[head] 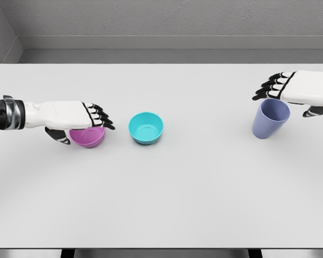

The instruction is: Stacking bowl and cup with both arms

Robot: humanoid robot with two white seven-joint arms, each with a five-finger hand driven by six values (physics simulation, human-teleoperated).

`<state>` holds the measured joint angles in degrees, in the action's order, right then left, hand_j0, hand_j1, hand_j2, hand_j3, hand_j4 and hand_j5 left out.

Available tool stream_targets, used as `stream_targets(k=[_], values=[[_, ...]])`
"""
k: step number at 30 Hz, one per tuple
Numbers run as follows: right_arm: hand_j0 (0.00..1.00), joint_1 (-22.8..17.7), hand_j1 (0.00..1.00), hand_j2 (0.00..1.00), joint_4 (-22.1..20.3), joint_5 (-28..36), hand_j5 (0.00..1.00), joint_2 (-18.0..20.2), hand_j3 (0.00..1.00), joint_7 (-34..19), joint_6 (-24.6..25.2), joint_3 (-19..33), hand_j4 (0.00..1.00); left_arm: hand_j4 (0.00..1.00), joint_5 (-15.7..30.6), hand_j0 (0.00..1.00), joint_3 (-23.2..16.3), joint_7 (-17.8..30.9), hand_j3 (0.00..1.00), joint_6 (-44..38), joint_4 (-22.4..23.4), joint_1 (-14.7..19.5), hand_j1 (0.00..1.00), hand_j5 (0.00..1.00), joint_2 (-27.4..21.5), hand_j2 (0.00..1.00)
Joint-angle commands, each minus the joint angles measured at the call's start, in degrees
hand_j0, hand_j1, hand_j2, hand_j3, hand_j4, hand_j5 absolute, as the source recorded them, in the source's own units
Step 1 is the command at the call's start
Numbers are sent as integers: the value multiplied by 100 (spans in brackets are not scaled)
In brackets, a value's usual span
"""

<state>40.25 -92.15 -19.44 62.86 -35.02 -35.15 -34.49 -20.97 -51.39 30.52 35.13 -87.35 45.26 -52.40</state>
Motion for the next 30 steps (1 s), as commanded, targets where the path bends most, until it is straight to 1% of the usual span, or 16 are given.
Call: stream_targets(k=[1,4,6,10,12,14,21,23,30], values=[[100,0,100,100,92,-60,100,-63,100,2,15,3,100,100,6,100,-2,-2,100,-13,7,0,100,100,2,100],[100,0,100,100,215,-77,100,-89,100,2,15,-5,100,100,-12,100,-2,-2,100,-13,7,0,100,100,19,100],[100,9,100,100,303,-86,100,-107,100,2,15,-5,100,100,-38,100,-2,-2,100,-13,86,0,100,100,81,100],[100,9,100,100,364,-95,100,-151,100,2,15,-23,100,100,-74,100,-2,-2,100,-13,95,0,100,100,90,100],[100,0,100,100,364,-104,100,-151,100,2,15,-32,100,100,-82,100,-2,-2,100,-13,113,0,100,100,90,100],[100,-9,100,100,364,-156,100,-160,100,2,15,-32,100,100,-197,100,-11,-2,100,-13,368,0,100,100,151,100],[100,-17,100,100,364,-183,100,-274,100,2,15,-41,100,100,-188,100,-11,-2,100,-13,376,0,100,100,160,100],[100,9,100,100,364,-183,100,-274,100,2,15,-190,100,100,-188,100,-11,-2,100,-13,376,0,100,100,160,100],[100,0,100,100,364,-227,100,-283,100,2,15,-225,100,100,-197,100,-11,-2,100,-13,394,0,100,100,230,100]])
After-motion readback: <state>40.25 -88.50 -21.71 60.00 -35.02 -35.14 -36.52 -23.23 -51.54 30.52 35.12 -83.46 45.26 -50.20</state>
